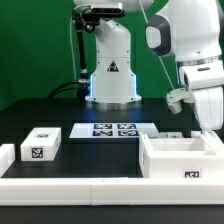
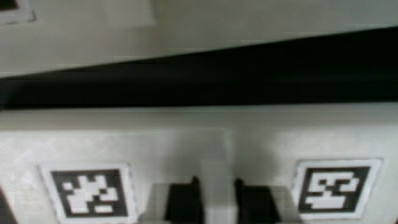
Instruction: Assemble cabinet
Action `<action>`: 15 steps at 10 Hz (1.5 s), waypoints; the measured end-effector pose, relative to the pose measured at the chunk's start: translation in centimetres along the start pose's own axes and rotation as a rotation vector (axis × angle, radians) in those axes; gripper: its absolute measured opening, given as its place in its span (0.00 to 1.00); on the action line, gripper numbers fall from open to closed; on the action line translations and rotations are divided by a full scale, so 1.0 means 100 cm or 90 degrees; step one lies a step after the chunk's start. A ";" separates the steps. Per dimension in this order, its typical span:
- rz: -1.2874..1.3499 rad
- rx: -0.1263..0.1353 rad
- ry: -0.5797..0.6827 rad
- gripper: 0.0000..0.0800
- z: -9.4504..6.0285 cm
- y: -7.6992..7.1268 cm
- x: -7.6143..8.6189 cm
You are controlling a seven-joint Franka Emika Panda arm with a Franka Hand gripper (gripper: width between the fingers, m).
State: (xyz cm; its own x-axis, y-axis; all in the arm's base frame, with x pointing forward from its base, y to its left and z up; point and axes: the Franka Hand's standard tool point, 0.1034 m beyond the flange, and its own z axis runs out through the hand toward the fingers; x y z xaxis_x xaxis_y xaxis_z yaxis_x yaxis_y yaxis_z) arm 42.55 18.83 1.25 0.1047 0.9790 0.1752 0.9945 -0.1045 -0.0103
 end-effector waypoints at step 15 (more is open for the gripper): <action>-0.040 0.000 -0.060 0.08 -0.062 0.021 -0.047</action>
Offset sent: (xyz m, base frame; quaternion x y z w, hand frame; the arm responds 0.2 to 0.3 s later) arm 0.0000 0.0000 0.0000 0.0000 0.0000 0.0000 1.0000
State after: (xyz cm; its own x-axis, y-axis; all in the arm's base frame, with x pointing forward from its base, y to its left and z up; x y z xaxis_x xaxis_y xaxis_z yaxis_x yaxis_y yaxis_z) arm 44.14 12.90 6.55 0.0430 0.9956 0.0828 0.9991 -0.0430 -0.0027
